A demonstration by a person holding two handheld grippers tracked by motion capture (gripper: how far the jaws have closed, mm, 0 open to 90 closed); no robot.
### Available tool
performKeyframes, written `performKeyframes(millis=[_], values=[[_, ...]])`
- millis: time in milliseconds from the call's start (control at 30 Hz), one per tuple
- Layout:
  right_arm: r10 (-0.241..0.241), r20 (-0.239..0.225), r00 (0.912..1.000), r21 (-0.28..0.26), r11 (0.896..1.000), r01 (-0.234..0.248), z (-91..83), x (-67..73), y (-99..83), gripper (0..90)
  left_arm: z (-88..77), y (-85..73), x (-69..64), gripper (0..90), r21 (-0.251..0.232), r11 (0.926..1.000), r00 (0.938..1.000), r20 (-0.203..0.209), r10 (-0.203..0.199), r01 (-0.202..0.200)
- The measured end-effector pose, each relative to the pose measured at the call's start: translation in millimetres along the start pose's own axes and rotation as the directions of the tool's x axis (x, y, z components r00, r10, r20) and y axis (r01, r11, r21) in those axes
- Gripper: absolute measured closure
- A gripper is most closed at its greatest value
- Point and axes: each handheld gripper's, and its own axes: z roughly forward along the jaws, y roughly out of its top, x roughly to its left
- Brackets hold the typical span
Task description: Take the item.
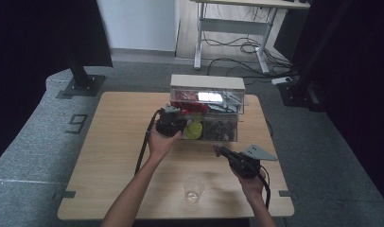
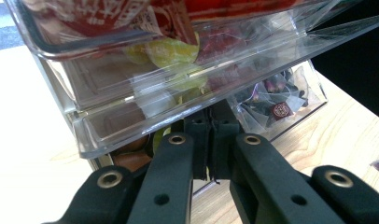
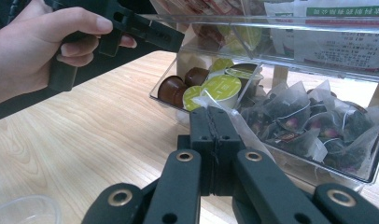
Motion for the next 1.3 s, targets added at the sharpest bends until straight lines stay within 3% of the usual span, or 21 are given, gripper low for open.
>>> performKeyframes(millis=[667, 1300], values=[[-0.026, -0.049, 0.9985, -0.031, 0.999, 0.024, -22.0, 25.2, 2.6, 89.0, -1.8, 1.1, -1.6, 87.9, 0.001, 1.0, 1.0, -0.002, 0.001, -0.001], [-0.048, -0.099, 0.9939, -0.039, 0.998, 0.045, -27.4, 50.8, -0.1, 89.0, 0.5, 0.7, -3.1, 87.8, 0.002, 1.0, 1.0, -0.002, 0.002, -0.002]])
